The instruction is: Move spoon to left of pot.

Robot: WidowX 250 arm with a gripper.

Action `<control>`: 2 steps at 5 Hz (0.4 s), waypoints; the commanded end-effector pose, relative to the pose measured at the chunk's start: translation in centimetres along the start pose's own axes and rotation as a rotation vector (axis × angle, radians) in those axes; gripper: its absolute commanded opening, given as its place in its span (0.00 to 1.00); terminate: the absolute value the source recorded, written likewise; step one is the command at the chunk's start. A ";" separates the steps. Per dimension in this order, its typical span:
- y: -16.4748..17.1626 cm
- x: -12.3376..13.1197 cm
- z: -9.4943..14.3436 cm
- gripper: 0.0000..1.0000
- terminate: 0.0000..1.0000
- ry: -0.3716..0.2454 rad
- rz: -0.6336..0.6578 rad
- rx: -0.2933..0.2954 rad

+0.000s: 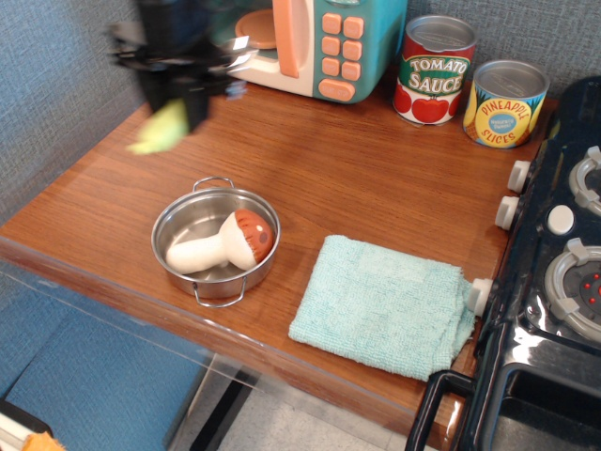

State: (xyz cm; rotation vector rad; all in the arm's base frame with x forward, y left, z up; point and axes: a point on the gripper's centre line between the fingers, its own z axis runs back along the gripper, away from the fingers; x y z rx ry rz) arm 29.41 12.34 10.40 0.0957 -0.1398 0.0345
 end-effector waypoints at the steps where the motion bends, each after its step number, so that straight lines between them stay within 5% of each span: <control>1: 6.9 -0.4 -2.4 0.00 0.00 0.035 -0.090 0.040; 2: 7.5 -0.8 -4.0 0.00 0.00 0.077 -0.099 0.078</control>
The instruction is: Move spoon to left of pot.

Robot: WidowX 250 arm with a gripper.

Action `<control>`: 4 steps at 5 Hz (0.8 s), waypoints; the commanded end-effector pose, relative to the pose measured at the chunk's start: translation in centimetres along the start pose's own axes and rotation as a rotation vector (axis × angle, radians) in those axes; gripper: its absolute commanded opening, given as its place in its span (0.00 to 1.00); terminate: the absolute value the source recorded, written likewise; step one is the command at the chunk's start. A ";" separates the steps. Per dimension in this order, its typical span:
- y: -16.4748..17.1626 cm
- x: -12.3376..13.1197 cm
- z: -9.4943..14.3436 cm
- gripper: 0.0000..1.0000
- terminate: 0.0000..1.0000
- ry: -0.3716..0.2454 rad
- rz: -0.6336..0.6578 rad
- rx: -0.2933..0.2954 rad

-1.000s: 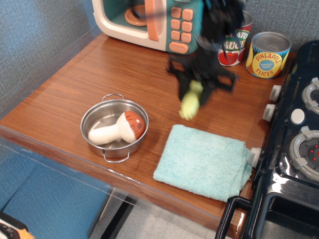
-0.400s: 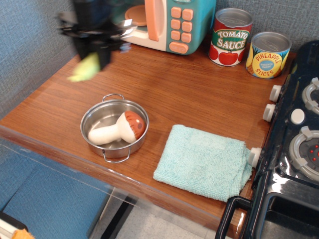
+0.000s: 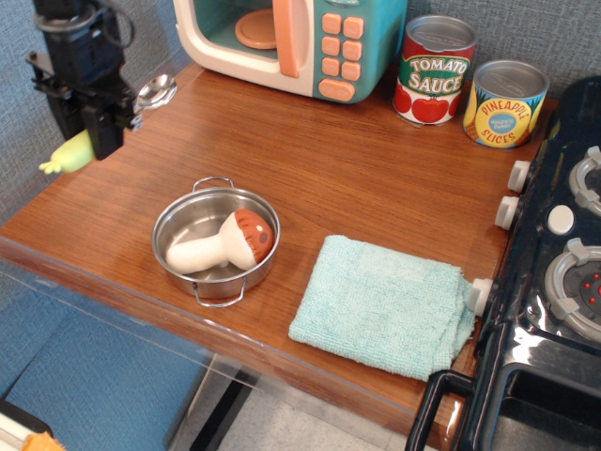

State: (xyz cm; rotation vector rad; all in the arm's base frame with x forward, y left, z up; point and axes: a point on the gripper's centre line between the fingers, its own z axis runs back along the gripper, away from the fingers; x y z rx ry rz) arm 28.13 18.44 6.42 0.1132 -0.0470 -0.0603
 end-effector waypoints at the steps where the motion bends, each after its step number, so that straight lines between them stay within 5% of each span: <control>1: 1.8 0.3 -1.3 0.00 0.00 0.027 -0.009 0.094; 2: 1.7 -0.1 -2.3 1.00 0.00 0.039 -0.006 0.085; 4: 2.0 -0.2 -0.9 1.00 0.00 0.025 -0.009 0.086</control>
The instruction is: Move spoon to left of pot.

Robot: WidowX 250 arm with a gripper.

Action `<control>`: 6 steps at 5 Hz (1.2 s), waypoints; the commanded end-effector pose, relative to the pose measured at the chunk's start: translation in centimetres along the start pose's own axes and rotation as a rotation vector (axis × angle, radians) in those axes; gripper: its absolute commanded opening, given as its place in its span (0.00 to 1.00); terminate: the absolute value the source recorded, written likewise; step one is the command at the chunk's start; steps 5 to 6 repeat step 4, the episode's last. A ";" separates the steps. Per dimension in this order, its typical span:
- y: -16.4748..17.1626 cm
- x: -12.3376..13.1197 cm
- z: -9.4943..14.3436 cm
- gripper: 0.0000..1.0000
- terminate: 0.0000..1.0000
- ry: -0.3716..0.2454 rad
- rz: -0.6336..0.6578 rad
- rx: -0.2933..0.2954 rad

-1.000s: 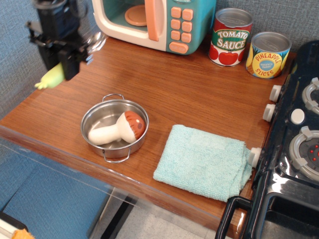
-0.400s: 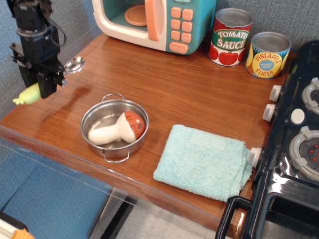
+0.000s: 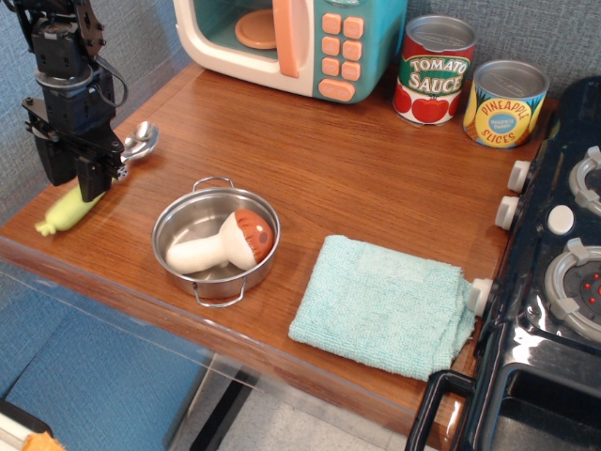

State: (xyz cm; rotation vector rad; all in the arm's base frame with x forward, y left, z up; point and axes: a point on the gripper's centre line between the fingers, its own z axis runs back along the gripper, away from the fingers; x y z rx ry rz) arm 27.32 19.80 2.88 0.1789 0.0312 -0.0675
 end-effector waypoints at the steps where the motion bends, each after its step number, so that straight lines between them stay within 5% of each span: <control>1: 1.9 -0.1 5.3 1.00 0.00 -0.081 0.015 0.015; 3: 2.1 -0.6 5.9 1.00 0.00 -0.066 0.049 0.032; 4: 2.1 -0.6 5.9 1.00 1.00 -0.066 0.049 0.032; 6: 2.1 -0.6 5.9 1.00 1.00 -0.066 0.049 0.032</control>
